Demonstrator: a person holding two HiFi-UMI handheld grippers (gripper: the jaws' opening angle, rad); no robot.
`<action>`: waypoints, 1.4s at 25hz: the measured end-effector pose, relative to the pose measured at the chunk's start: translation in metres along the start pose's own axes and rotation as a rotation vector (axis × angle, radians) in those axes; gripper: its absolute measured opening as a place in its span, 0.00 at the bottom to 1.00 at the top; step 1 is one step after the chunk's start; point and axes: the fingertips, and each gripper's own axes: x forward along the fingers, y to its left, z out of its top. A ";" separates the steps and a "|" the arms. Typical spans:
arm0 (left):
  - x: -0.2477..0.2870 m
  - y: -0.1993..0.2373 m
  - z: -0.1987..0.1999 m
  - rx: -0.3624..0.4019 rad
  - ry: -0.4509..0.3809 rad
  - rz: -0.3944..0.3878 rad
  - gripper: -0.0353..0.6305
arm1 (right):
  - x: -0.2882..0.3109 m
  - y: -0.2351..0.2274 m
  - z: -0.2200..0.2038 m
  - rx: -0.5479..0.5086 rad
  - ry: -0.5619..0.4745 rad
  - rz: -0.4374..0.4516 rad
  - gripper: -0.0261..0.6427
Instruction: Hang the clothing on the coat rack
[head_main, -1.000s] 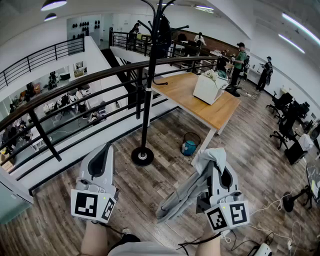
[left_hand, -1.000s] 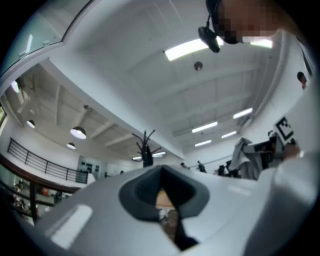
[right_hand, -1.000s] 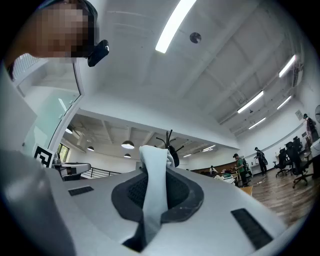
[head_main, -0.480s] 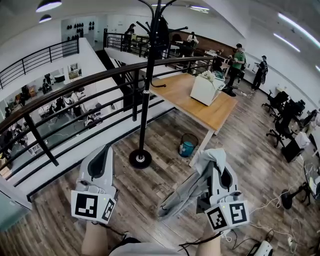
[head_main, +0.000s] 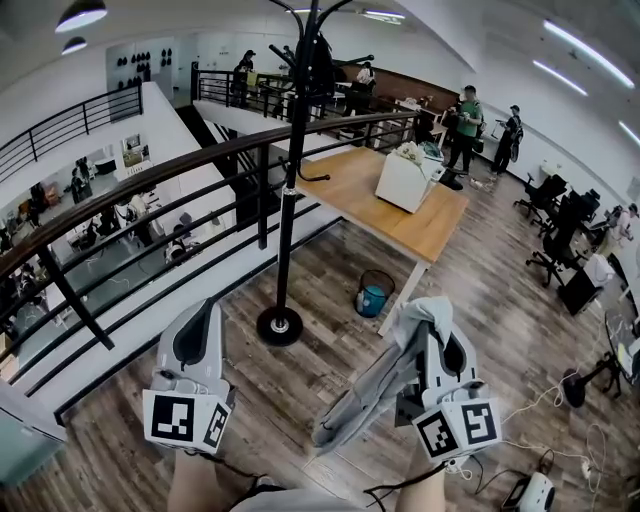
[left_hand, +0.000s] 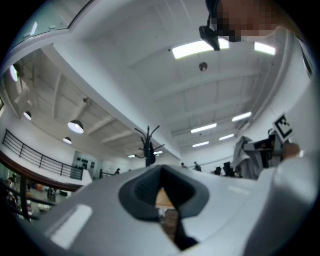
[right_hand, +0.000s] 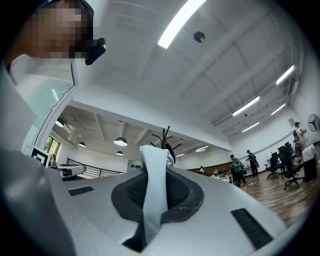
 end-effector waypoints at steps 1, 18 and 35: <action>0.002 0.004 -0.002 -0.001 -0.002 -0.004 0.07 | 0.004 0.002 -0.003 0.002 -0.003 -0.003 0.05; 0.024 0.072 -0.040 -0.016 0.017 -0.009 0.07 | 0.057 0.030 -0.026 0.008 -0.034 -0.033 0.05; 0.149 0.101 -0.052 0.030 -0.014 0.046 0.07 | 0.192 -0.009 -0.047 0.012 -0.061 0.069 0.05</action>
